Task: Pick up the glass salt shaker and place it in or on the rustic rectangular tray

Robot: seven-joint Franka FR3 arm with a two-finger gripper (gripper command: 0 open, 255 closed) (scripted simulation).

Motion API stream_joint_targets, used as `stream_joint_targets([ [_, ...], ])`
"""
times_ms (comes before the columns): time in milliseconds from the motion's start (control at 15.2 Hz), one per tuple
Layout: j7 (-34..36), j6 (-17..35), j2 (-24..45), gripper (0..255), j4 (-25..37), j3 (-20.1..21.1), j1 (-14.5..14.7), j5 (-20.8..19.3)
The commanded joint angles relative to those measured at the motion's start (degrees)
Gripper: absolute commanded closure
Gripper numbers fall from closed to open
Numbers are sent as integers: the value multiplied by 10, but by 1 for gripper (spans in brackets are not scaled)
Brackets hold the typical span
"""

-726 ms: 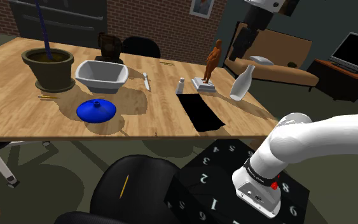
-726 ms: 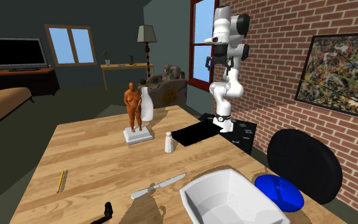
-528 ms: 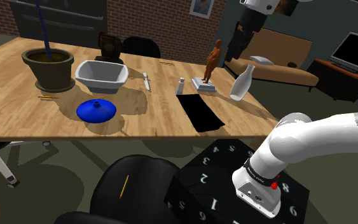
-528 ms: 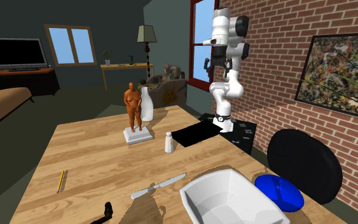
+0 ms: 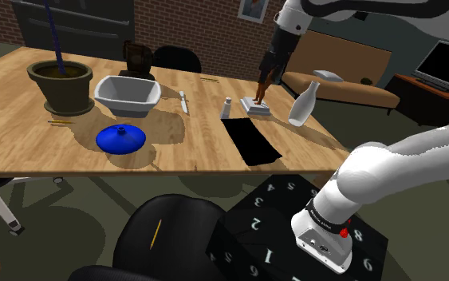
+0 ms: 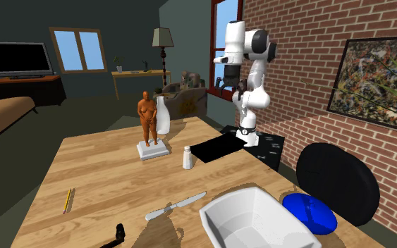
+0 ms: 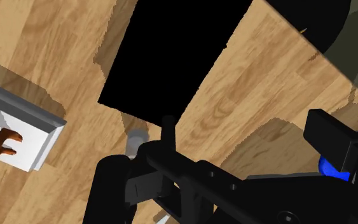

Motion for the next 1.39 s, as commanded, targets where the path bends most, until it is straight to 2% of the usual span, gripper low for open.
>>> stream_joint_targets([
  [0, 3, 30, 39, 0, 8, -1, -4, -6],
  [660, 17, 144, 237, 0, 83, -12, -26, -35],
  [1320, 31, 200, 448, 0, 230, -28, -43, -56],
])
